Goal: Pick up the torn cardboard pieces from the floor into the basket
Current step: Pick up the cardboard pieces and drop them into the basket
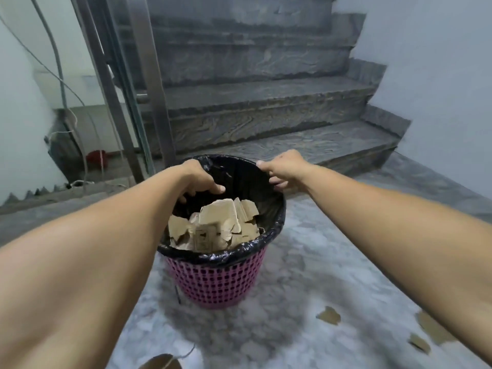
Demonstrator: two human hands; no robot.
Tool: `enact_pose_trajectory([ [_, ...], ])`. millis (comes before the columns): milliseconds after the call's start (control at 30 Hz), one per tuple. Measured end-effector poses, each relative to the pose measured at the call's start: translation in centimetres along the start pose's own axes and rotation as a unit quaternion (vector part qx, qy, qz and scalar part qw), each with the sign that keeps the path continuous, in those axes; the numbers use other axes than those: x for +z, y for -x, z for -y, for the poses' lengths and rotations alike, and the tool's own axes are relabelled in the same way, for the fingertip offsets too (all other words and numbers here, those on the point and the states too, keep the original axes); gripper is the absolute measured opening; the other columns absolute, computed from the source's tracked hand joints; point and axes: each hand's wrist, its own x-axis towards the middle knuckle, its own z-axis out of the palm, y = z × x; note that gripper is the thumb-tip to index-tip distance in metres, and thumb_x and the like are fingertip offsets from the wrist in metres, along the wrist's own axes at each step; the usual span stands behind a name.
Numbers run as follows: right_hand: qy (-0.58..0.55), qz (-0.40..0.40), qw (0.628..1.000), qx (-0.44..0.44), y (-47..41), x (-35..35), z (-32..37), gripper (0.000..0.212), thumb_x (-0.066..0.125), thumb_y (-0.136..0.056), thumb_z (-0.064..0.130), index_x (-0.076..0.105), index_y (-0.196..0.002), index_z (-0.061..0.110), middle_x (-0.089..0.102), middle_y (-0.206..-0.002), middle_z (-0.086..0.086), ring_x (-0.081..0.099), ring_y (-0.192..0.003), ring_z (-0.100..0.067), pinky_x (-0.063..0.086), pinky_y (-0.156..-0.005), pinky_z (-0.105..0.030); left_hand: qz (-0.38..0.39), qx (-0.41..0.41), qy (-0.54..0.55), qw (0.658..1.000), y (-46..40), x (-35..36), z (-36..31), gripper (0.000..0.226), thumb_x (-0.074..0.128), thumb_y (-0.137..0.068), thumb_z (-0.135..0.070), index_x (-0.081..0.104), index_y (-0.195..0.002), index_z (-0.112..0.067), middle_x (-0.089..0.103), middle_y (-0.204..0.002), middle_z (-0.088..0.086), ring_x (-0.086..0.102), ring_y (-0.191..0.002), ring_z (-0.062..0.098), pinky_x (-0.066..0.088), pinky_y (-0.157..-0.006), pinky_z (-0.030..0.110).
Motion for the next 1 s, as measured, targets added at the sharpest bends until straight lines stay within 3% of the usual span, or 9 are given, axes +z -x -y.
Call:
enact_pose_trajectory([
  [100, 0.037, -0.008, 0.999, 0.006, 1.5, -5.6, -0.7, 0.049, 0.074, -0.085, 0.035, 0.059, -0.119, 0.003, 0.070, -0.113, -0.014, 0.071, -0.094, -0.020, 0.054, -0.073, -0.029, 0.023, 0.068, 0.037, 0.997, -0.1, 2.7, -4.4, 0.054, 0.083, -0.073, -0.032, 0.061, -0.111, -0.001, 0.067, -0.101, 0.015, 0.066, -0.085, 0.024, 0.057, -0.064, 0.034],
  [200, 0.050, -0.024, 0.998, 0.040, 3.2, -11.6, -2.9, 0.048, 0.075, -0.086, 0.031, 0.057, -0.119, 0.001, 0.070, -0.111, -0.014, 0.070, -0.098, -0.021, 0.059, -0.085, -0.040, 0.060, 0.133, 0.060, 0.988, 0.4, 6.5, -9.4, 0.050, 0.082, -0.074, -0.031, 0.062, -0.106, 0.003, 0.067, -0.088, 0.015, 0.065, -0.073, 0.023, 0.055, -0.054, 0.029],
  [433, 0.104, -0.043, 0.983, 0.143, 4.8, -20.9, -12.3, 0.038, 0.070, -0.089, 0.030, 0.059, -0.115, 0.004, 0.066, -0.118, -0.014, 0.068, -0.087, -0.020, 0.060, -0.065, -0.034, 0.161, 0.200, 0.029, 0.966, 2.4, 17.4, -14.6, 0.041, 0.080, -0.077, -0.027, 0.064, -0.102, 0.000, 0.067, -0.085, 0.012, 0.067, -0.076, 0.024, 0.060, -0.067, 0.035],
  [500, 0.106, -0.036, 0.979, 0.173, 5.4, -22.0, -16.4, 0.028, 0.067, -0.092, 0.029, 0.060, -0.110, 0.008, 0.064, -0.121, -0.014, 0.065, -0.084, -0.020, 0.057, -0.060, -0.031, 0.182, 0.182, -0.027, 0.966, 1.8, 21.5, -13.9, 0.043, 0.079, -0.078, -0.031, 0.064, -0.104, 0.000, 0.067, -0.090, 0.011, 0.066, -0.081, 0.024, 0.059, -0.071, 0.035],
  [600, 0.116, -0.016, 0.968, 0.224, 5.8, -22.9, -22.7, 0.042, 0.067, -0.092, 0.033, 0.056, -0.124, 0.009, 0.063, -0.117, -0.011, 0.064, -0.089, -0.022, 0.057, -0.071, -0.037, 0.189, 0.129, -0.104, 0.968, 0.9, 27.9, -12.1, 0.045, 0.078, -0.078, -0.036, 0.063, -0.097, 0.001, 0.062, -0.082, 0.009, 0.059, -0.074, 0.024, 0.051, -0.065, 0.033],
  [733, 0.070, 0.031, 0.969, 0.237, 5.3, -20.8, -25.0, 0.047, 0.064, -0.093, 0.038, 0.048, -0.126, 0.009, 0.063, -0.113, -0.011, 0.063, -0.086, -0.022, 0.060, -0.078, -0.043, 0.200, 0.060, -0.154, 0.966, 0.8, 31.7, -7.8, 0.069, 0.080, -0.075, -0.037, 0.054, -0.123, 0.006, 0.057, -0.126, 0.020, 0.061, -0.108, 0.036, 0.053, -0.067, 0.037],
  [800, 0.040, 0.048, 0.975, 0.211, 4.6, -18.8, -23.5, 0.044, 0.063, -0.094, 0.038, 0.047, -0.122, 0.009, 0.062, -0.112, -0.012, 0.063, -0.084, -0.022, 0.059, -0.082, -0.047, 0.203, 0.042, -0.138, 0.968, 0.7, 31.5, -6.0, 0.051, 0.075, -0.081, -0.031, 0.057, -0.117, 0.001, 0.056, -0.119, 0.012, 0.059, -0.108, 0.030, 0.052, -0.066, 0.030],
  [900, 0.000, 0.080, 0.983, 0.162, 2.7, -15.4, -19.8, 0.045, 0.061, -0.095, 0.039, 0.051, -0.123, 0.006, 0.058, -0.107, -0.012, 0.062, -0.076, -0.021, 0.059, -0.080, -0.051, 0.189, 0.016, -0.127, 0.974, 1.2, 29.0, -3.9, 0.015, 0.067, -0.089, -0.025, 0.058, -0.083, -0.014, 0.054, -0.093, 0.003, 0.055, -0.082, 0.019, 0.047, -0.060, 0.020],
  [1000, -0.064, 0.121, 0.984, 0.117, 1.7, -11.1, -15.0, 0.061, 0.063, -0.091, 0.047, 0.048, -0.130, 0.004, 0.054, -0.112, -0.014, 0.063, -0.078, -0.026, 0.060, -0.070, -0.052, 0.176, -0.045, -0.105, 0.978, 1.7, 25.8, -1.1, 0.049, 0.064, -0.091, -0.032, 0.054, -0.125, 0.000, 0.058, -0.126, 0.016, 0.058, -0.103, 0.031, 0.049, -0.078, 0.038],
])
